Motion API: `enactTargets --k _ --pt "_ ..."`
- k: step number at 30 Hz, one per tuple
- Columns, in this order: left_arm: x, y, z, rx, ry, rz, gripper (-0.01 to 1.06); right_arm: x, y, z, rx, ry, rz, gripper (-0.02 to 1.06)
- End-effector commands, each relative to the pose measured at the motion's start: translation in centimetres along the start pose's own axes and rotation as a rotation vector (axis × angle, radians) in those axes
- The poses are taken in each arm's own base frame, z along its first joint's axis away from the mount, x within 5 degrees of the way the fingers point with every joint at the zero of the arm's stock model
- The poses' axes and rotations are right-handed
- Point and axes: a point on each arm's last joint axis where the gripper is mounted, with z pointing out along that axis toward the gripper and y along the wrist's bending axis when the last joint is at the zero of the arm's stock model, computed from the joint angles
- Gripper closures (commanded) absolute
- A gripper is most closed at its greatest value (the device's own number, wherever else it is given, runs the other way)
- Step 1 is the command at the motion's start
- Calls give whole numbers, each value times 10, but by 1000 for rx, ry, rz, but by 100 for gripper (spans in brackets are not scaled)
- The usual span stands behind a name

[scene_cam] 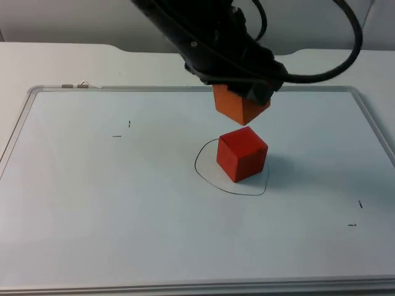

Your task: Pick up one cube with the left hand and another cube with the right hand. First place the cube in the right hand at the target position, then stack the cube in the left hand on top.

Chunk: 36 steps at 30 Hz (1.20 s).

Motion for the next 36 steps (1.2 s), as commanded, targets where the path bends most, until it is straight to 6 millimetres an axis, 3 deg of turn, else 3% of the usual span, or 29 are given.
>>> enactTargets --k 1,4,18,30,33,36 --pt "0 -1 7 10 17 -2 105 1 0 0 -1 4 -3 -1" --pt "5 1 21 19 46 -12 105 1 0 0 -1 4 -3 -1" --pt "16 6 41 6 67 -22 105 1 0 0 -1 4 -3 -1" --pt "17 8 44 -1 66 -18 105 1 0 0 -1 4 -3 0" --pt "17 8 44 -1 66 -18 97 1 0 0 -1 4 -3 0" --pt "18 7 44 1 70 -18 75 2 0 0 -1 8 -3 0"
